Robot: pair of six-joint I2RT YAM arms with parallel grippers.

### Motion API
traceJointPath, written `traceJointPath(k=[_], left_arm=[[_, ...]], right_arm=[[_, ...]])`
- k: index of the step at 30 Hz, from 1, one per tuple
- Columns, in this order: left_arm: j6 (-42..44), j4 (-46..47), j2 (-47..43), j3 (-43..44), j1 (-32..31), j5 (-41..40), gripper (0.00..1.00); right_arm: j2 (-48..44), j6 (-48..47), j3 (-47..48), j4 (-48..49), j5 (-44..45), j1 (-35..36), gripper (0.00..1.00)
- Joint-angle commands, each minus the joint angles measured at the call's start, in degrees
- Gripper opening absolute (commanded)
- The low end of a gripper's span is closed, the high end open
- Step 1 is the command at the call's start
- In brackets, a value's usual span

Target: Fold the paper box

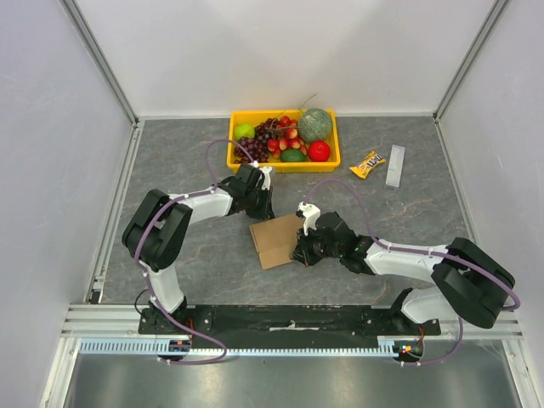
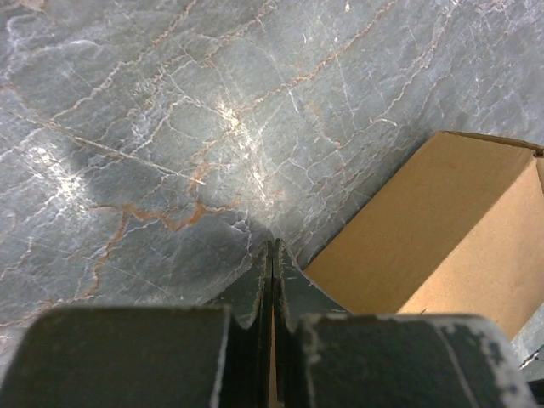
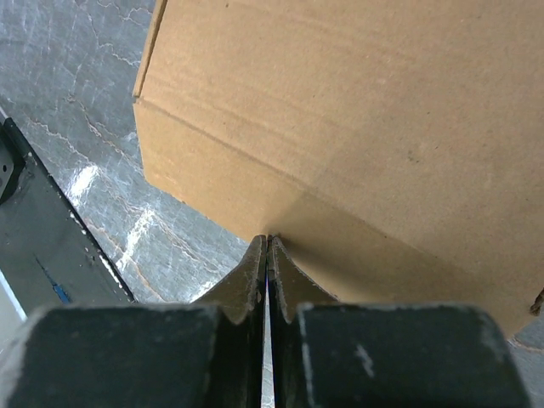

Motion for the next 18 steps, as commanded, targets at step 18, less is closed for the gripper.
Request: traceJointPath(k=[18], left_arm=[[-1.0, 3.4, -3.6, -4.4, -1.1, 3.2, 0.02]], right_arm=[[2.6, 0.7, 1.3, 4.7, 4.2, 0.7, 0.07]])
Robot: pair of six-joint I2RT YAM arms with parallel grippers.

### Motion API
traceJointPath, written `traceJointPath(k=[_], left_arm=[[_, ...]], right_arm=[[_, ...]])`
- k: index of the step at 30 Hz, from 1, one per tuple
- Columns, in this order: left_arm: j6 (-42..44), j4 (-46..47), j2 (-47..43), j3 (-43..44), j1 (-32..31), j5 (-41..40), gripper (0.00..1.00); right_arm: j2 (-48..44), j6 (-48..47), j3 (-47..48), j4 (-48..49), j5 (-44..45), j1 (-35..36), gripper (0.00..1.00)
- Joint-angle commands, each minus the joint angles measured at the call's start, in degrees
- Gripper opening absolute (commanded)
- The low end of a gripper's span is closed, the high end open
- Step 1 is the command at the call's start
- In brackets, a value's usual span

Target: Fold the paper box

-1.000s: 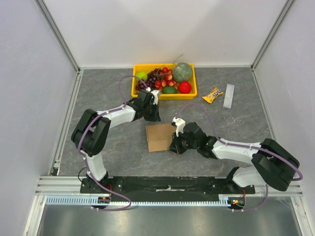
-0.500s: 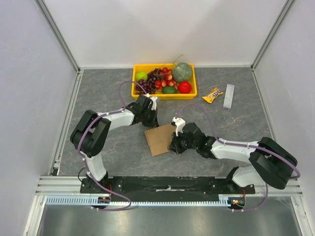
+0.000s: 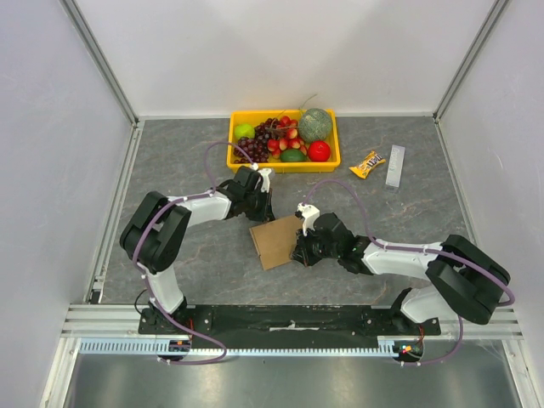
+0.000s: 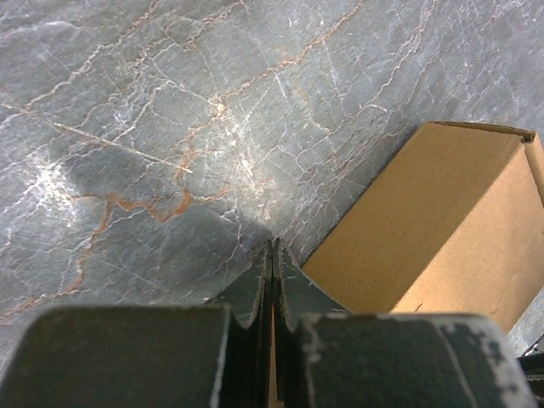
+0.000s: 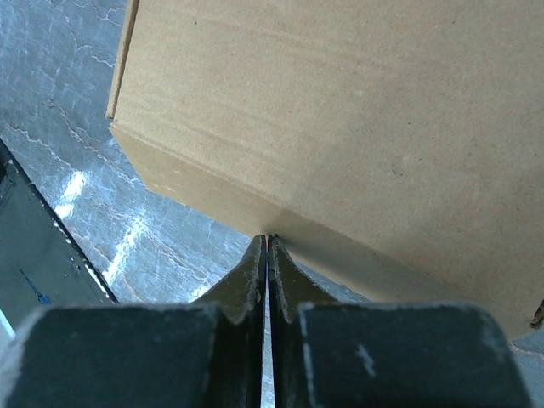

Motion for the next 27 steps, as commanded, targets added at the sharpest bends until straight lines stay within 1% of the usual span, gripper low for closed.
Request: traceJointPath(k=[1, 9, 17, 24, 27], left_arm=[[-1.0, 0.6, -2.4, -1.9, -1.1, 1.9, 0.02], [-3.9, 2.4, -5.0, -6.7, -1.2, 1.6, 0.02], [-7.4, 4.5, -10.0, -12.6, -1.3, 1.4, 0.02], [-10.7, 5.2, -14.3, -17.6, -2.0, 1.6, 0.02], [-12.6, 7.7, -16.1, -19.6, -2.5, 1.6, 0.02]], right_arm=[[0.9, 0.2, 1.3, 3.6, 2.0, 0.4, 0.07], [1.2, 0.9, 0.1, 6.2, 4.0, 0.4, 0.08], [1.0, 0.9, -0.4, 7.6, 6.0, 0.5, 0.08], [1.6, 0.8, -0.2, 9.5, 5.9, 0.5, 0.09], [2.3, 0.5, 0.7, 9.7, 5.3, 0.5, 0.09]])
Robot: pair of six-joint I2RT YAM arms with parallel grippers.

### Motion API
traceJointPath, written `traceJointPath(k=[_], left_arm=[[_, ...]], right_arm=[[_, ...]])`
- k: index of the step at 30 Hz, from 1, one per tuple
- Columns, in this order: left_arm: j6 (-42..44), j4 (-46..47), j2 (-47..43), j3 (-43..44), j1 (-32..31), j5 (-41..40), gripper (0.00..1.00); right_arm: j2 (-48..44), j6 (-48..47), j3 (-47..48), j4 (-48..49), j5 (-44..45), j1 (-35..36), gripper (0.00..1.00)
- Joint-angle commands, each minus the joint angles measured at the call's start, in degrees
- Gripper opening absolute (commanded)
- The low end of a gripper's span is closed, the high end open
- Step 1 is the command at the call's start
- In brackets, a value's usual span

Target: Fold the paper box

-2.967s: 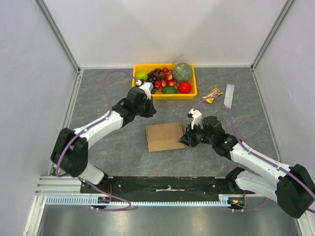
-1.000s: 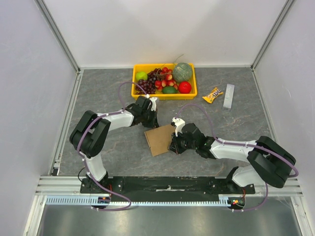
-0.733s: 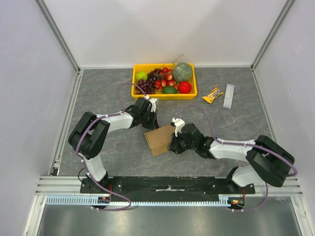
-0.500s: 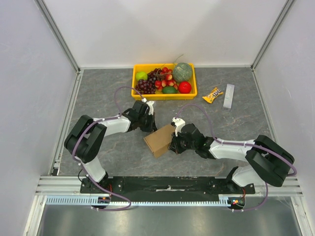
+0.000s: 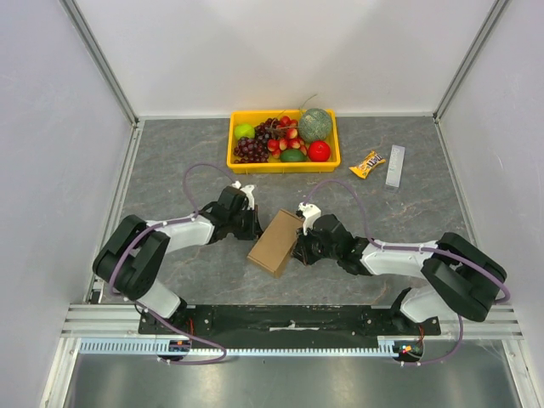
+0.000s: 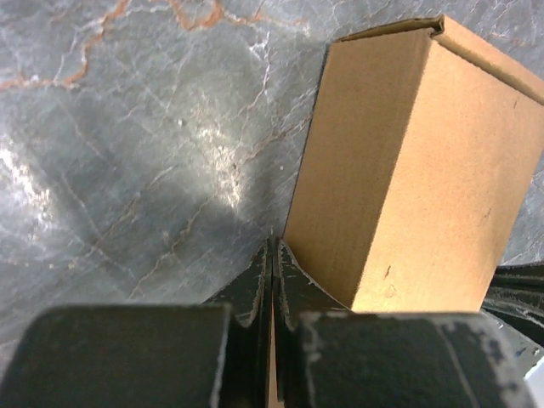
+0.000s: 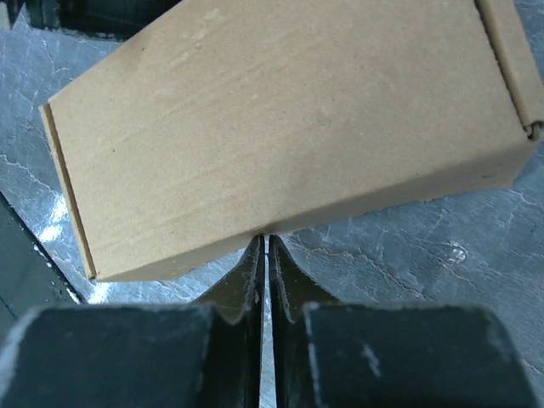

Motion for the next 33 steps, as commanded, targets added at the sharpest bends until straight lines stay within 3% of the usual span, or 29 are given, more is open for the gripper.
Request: traceJointPath(k=[1, 19, 29, 33], left_arm=[[-5.4, 2.0, -3.5, -3.3, -2.1, 3.0, 0.02], [-14.9, 8.4, -8.2, -11.7, -9.5, 0.7, 0.02], [-17.8, 0.9, -18.7, -15.9, -9.7, -10.0, 0.02], [-18.5, -2.7, -23.7, -17.4, -9.7, -12.3, 0.02]], right_arm=[[1.5, -0.1, 1.7, 6.9, 1.3, 0.2, 0.09], [5.3, 3.4, 4.2, 9.0, 1.8, 0.2, 0.09], [-2.1, 1.6, 5.9, -10.9, 17.0, 0.2, 0.09], [-8.1, 3.1, 2.1, -16.0, 16.9, 0.2, 0.08]])
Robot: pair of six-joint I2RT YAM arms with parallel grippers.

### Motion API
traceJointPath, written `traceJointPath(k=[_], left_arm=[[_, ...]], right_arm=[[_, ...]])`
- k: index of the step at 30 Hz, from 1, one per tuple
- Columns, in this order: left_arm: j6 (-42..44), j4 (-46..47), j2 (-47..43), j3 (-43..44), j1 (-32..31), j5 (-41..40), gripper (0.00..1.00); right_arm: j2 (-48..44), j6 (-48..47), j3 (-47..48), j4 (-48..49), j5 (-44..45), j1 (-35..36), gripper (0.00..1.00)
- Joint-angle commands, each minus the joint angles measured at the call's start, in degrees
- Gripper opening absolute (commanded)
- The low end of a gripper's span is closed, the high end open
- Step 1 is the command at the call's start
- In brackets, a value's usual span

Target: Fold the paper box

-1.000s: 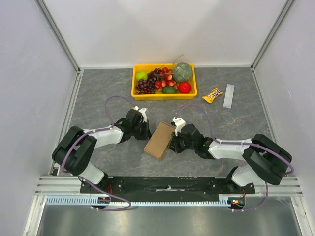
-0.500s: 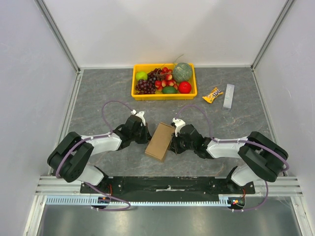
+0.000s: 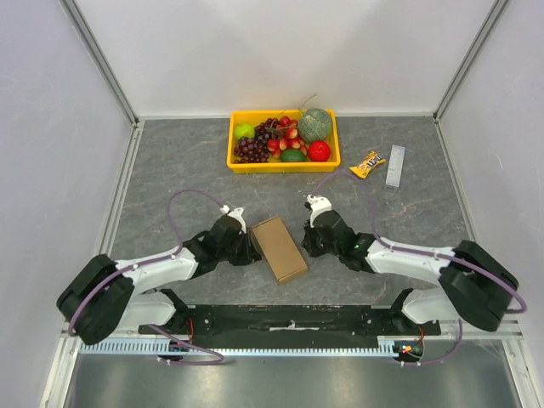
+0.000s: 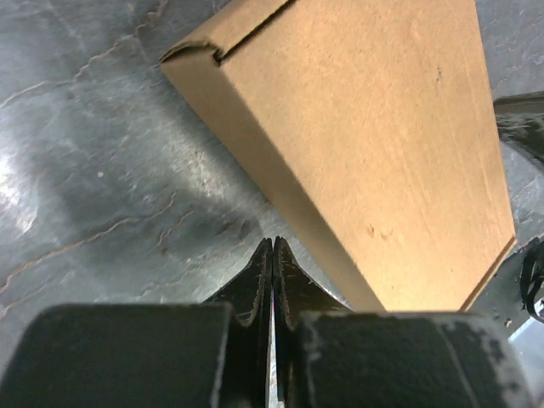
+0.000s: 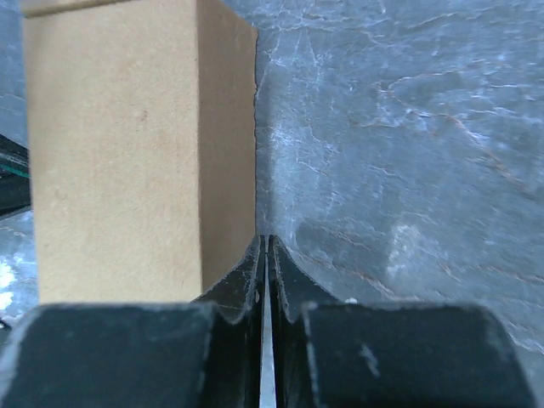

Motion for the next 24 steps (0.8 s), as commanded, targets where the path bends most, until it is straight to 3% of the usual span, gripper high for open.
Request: traceJointPath(k=[1, 5, 10, 17, 24], left_arm=[[-3.6, -4.3, -5.9, -1.7, 0.0, -2.5, 0.02], [-4.5, -4.7, -9.3, -3.9, -0.2, -1.5, 0.02], [-6.9, -4.4, -12.0, -5.6, -2.7, -1.3, 0.02], [-11.0, -4.2, -11.8, -5.4, -9.5, -4.9, 0.02], [-12.8, -2.2, -9.5, -4.8, -12.0, -5.5, 0.02]], right_arm=[[-7.0, 1.3, -2.9, -5.1, 2.4, 0.3, 0.09], [-10.2, 1.6, -6.1, -5.2, -3.3, 0.3, 0.08], [-11.0, 0.1, -6.1, -8.3, -1.9, 0.3, 0.08], [-8.1, 0.7, -5.3, -9.8, -4.0, 0.8, 0.06], [-7.9, 1.9, -5.9, -8.4, -6.1, 1.5, 0.05]])
